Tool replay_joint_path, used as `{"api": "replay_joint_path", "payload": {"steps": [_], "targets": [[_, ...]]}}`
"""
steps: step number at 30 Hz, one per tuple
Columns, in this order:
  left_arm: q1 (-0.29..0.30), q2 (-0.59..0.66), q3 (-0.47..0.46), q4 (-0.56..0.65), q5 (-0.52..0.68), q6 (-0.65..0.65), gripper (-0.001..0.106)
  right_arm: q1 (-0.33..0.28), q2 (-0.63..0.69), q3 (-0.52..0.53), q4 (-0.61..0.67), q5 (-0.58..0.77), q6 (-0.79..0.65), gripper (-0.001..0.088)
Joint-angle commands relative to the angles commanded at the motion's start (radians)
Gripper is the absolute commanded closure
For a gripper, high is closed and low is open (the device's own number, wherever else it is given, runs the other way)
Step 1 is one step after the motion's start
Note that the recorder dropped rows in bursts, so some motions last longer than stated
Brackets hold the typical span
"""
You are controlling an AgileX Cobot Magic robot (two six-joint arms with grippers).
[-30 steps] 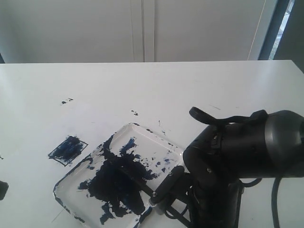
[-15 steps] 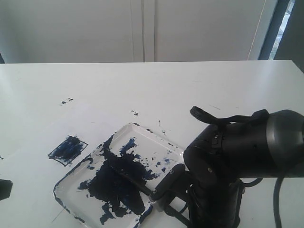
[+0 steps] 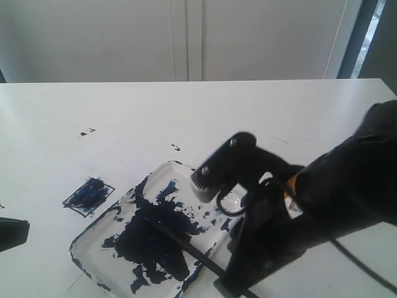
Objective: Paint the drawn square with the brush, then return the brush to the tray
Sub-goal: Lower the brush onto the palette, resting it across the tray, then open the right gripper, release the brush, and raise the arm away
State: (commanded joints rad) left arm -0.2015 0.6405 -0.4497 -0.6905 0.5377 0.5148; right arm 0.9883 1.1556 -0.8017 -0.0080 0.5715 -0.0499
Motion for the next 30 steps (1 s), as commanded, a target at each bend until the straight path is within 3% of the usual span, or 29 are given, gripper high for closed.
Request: {"api": "replay_joint_path", "payload": {"steps": [2,10,16,21,23,28,30], "targets": [[0.0,0.002,0.0,0.002,-0.075,0.028,0.105,0.0,-0.051,0.002,-0.004,-0.091,-0.013,0.0868],[0.0,0.039,0.0,0.004,-0.174,0.069,0.105,0.0,-0.095,0.004,-0.004,-0.306,-0.128,0.0868],[0.0,0.036,0.0,0.019,-0.369,0.069,0.105,0.0,-0.095,0.004,-0.004,-0.294,-0.213,0.0868],[0.0,0.036,0.0,0.09,-0.406,0.264,0.105,0.0,-0.095,0.004,-0.011,-0.285,-0.272,0.0868],[0.0,0.036,0.0,0.092,-0.422,0.277,0.105,-0.002,-0.095,0.004,-0.02,-0.285,-0.273,0.0868],[0.0,0.101,0.0,0.108,-0.612,0.33,0.105,-0.002,-0.095,0.004,-0.045,-0.287,-0.273,0.0868],[-0.009,0.11,0.0,0.108,-0.62,0.327,0.105,-0.002,-0.095,0.004,-0.093,-0.297,-0.273,0.0868]]}}
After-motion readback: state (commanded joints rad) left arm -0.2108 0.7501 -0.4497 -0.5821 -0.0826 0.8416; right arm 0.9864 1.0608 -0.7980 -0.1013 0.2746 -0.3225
